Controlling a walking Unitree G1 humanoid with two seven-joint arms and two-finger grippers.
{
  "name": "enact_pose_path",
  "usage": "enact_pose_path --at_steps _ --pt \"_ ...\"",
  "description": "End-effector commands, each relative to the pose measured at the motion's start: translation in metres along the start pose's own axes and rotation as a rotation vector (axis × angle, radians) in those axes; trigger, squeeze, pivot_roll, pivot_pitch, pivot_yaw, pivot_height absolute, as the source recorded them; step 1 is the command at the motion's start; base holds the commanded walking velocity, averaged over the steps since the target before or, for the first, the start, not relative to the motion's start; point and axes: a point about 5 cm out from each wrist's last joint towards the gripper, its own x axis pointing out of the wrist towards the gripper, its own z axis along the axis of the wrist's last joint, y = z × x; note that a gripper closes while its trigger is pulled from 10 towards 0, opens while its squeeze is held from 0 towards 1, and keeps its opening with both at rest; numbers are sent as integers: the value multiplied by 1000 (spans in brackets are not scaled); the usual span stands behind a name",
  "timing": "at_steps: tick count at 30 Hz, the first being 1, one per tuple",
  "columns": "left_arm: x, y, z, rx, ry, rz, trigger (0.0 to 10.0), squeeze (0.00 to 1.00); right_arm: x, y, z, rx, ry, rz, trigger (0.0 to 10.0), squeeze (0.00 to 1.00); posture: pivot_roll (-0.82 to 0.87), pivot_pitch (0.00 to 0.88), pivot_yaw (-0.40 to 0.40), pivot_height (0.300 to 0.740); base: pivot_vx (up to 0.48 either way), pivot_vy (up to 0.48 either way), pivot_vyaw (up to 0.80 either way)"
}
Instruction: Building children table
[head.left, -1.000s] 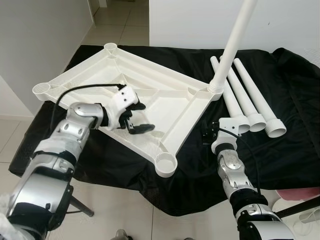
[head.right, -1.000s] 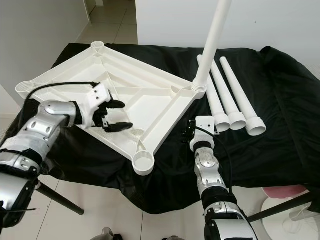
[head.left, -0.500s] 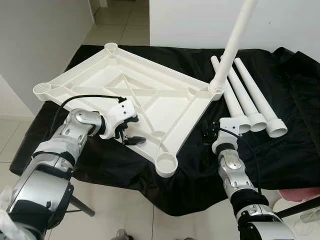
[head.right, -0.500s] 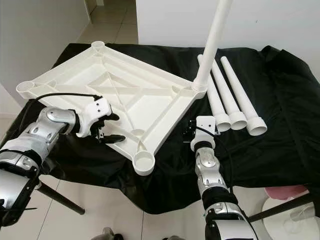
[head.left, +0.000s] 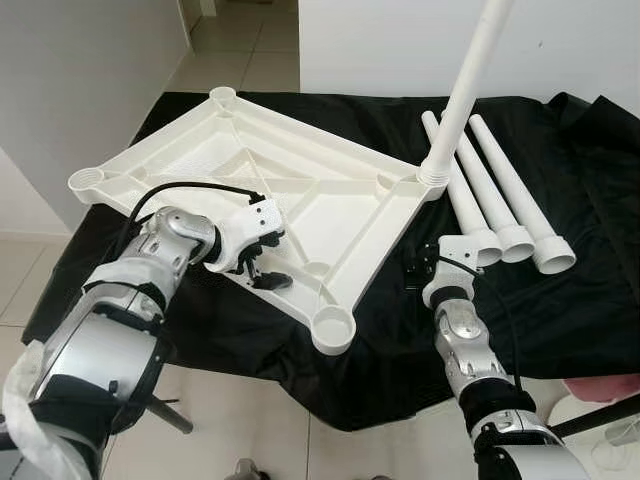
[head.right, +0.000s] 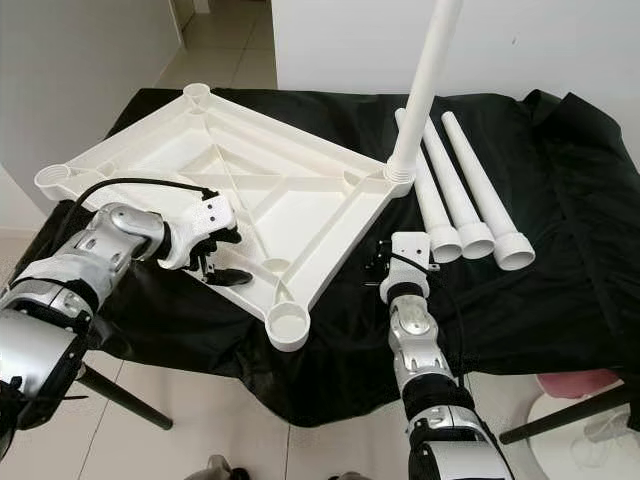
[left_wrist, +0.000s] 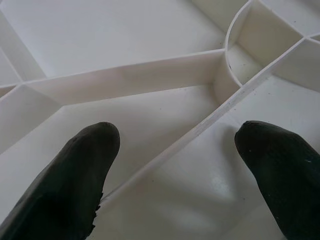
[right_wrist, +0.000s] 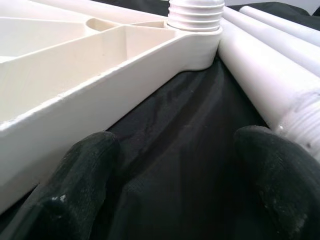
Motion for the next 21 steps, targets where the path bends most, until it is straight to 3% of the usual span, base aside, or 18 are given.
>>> enact_pose_path --at_steps 1,2,3,4,5,21 --pt "3 1 -16 -29 64 125 9373 0 -3 0 -4 -3 21 2 10000 0 6 91 40 740 0 0 0" --pt "3 1 -16 -29 64 125 9373 0 -3 0 -4 -3 21 2 10000 0 6 91 40 740 0 0 0" --pt "3 0 -18 -28 68 113 3490 0 -3 -1 -4 -4 21 1 10000 0 7 92 40 740 0 0 0" --pt "3 0 -18 -28 68 113 3490 0 -3 -1 -4 -4 21 1 10000 0 7 92 40 740 0 0 0" --pt "3 -2 -20 -29 73 105 0 0 -4 -1 -5 -5 23 0 10000 0 7 92 39 740 0 0 0" --pt "9 -8 -28 -13 97 89 0 0 -2 1 -4 -7 31 8 10000 0 2 97 28 740 0 0 0"
